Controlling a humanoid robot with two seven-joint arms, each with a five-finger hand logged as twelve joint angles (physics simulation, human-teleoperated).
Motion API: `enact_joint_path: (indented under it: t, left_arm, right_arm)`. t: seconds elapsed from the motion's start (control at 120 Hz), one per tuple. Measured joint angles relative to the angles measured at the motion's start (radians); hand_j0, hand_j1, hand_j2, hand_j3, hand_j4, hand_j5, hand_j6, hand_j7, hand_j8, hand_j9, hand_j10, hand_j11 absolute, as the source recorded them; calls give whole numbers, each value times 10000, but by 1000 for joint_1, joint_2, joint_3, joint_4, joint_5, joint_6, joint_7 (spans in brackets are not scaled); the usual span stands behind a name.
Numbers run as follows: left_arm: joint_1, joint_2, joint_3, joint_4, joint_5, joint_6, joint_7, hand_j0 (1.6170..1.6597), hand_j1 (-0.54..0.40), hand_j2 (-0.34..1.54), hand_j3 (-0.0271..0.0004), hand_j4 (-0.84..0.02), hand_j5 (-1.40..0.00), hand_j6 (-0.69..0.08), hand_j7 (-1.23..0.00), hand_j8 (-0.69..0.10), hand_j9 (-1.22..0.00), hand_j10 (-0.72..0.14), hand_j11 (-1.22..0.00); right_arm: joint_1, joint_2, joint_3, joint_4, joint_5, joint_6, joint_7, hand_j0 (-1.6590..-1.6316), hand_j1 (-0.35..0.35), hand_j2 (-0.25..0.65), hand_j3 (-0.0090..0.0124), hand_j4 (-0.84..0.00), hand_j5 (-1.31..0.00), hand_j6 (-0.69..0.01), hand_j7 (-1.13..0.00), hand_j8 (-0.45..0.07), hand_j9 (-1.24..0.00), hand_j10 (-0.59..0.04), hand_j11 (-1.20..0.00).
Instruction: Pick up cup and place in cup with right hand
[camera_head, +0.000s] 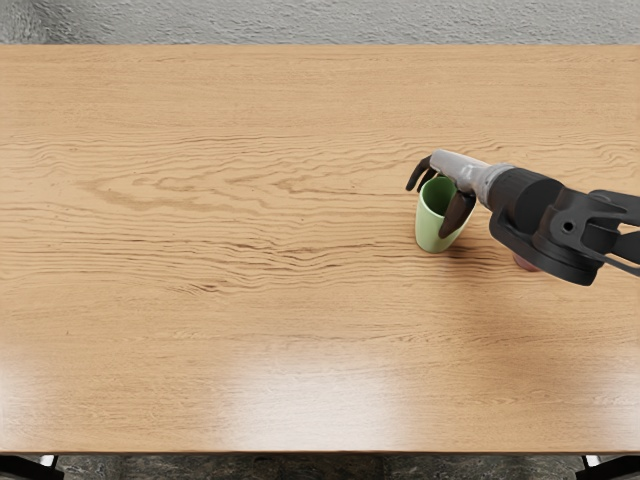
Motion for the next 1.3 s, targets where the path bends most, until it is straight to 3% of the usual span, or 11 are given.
enact_joint_path:
  t: [0.225,0.25,0.45,0.842,1.1,1.158,1.175,1.208,1.242,1.267,1.3]
  left_arm:
    - [0,0,0,0,0,0,0,16581,3491,1,0,-3,-1,-4,0,-3,0,-2,0]
    - [0,0,0,0,0,0,0,16581,3491,1,0,-3,-1,-4,0,-3,0,-2,0]
    - [0,0,0,0,0,0,0,16581,3491,0,0,-3,0,-4,0,-3,0,-2,0]
    - [0,0,0,0,0,0,0,16581,3491,0,0,-3,0,-4,0,-3,1,-2,1]
    - [0,0,0,0,0,0,0,16581,3491,-1,1,-3,1,-4,1,-3,1,-2,1]
    - [0,0,0,0,0,0,0,16581,3491,-1,1,-3,1,-4,1,-3,1,-2,1]
    - [0,0,0,0,0,0,0,16581,3491,-1,1,-3,1,-4,1,-3,1,-2,1]
    - [0,0,0,0,0,0,0,16581,3491,-1,1,-3,1,-4,1,-3,1,-2,1]
    - [0,0,0,0,0,0,0,16581,3491,-1,1,-3,1,-4,1,-3,1,-2,1]
    - [0,0,0,0,0,0,0,16581,3491,-1,1,-3,1,-4,1,-3,1,-2,1]
    - [0,0,0,0,0,0,0,16581,3491,-1,0,-3,0,-4,1,-3,1,-2,1]
  right_arm:
    - [21,-32,40,9,12,65,0,-16530,1012,227,-8,-4941,-6867,-3786,-6639,-2273,-6836,-2563,-6775]
    - [22,-40,52,10,13,79,0,-16531,1004,243,4,-4939,-6911,-3738,-6661,-2258,-6874,-2598,-6799]
    - [27,-89,165,19,20,199,0,-16530,895,192,-6,-4990,-6990,-3931,-6744,-2426,-7004,-2640,-6851]
    - [27,-316,380,46,84,406,0,-16528,490,-174,1,-4834,-7027,-4253,-6671,-2729,-6922,-3087,-6753]
    - [6,-410,400,56,87,435,0,-16521,-144,-826,0,-4758,-6975,-4620,-6596,-3126,-6899,-3353,-6773]
    - [-8,-422,400,57,87,435,0,-16526,60,-361,-1,-4714,-7028,-4627,-6596,-3040,-6905,-3295,-6760]
    - [-12,-425,400,57,87,434,0,-16522,-13,-688,-2,-4703,-7043,-4613,-6596,-3022,-6916,-3262,-6761]
    - [-20,-433,400,58,88,433,0,-16527,114,-224,-2,-4691,-7053,-4600,-6596,-2987,-6927,-3212,-6742]
    - [-27,-442,400,58,88,433,0,-16525,120,-399,-4,-4673,-7070,-4568,-6596,-2978,-6953,-3139,-6731]
    - [-31,-448,400,58,89,432,0,-16528,193,-205,9,-4656,-7092,-4571,-6596,-2978,-6989,-3163,-6742]
    - [-35,-455,400,59,89,432,0,-16531,246,-37,0,-4649,-7101,-4635,-6595,-3037,-7013,-3183,-6744]
